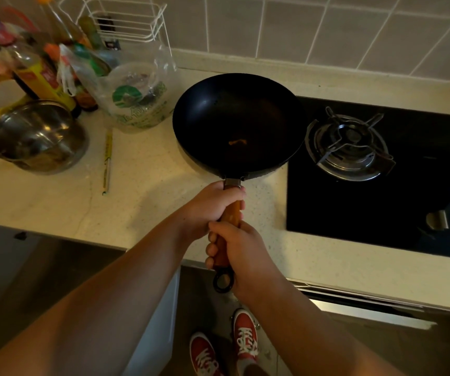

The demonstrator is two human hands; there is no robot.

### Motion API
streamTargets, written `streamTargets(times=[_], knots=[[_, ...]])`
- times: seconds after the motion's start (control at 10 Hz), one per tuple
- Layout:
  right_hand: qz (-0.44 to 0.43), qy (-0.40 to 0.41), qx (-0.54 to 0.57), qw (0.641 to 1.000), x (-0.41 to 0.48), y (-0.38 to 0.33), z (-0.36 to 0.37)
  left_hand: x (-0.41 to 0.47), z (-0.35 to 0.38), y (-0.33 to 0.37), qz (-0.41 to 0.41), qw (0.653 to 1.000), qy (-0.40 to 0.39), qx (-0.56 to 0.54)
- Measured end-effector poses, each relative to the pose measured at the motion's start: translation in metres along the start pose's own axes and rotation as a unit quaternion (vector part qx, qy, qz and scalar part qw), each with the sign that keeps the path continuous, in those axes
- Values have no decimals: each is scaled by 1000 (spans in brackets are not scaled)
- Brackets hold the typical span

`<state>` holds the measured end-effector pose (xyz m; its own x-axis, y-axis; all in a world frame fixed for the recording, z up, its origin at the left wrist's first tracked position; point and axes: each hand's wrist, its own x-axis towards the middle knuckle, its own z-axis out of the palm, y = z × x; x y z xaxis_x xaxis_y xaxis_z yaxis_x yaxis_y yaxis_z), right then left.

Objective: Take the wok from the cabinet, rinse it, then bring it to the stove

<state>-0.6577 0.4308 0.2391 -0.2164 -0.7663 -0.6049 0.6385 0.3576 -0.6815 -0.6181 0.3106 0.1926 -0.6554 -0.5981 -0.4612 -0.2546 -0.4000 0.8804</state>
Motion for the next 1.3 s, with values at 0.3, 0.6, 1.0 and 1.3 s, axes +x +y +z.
streamTargets(times=[0.3,0.6,1.0,1.3], knots=[[18,2,32,999,-7,13,7,-13,-7,-7,-17,1000,-15,15],[23,8,41,999,-5,21,6,-17,-7,-9,-33,999,1,8],[45,-14,-33,998,-14,25,-12,-58,-5,-23,-62,997,19,-31],[-125,111,-289,943,-72,-18,-62,-134,-6,-88,-189,970,141,-54]])
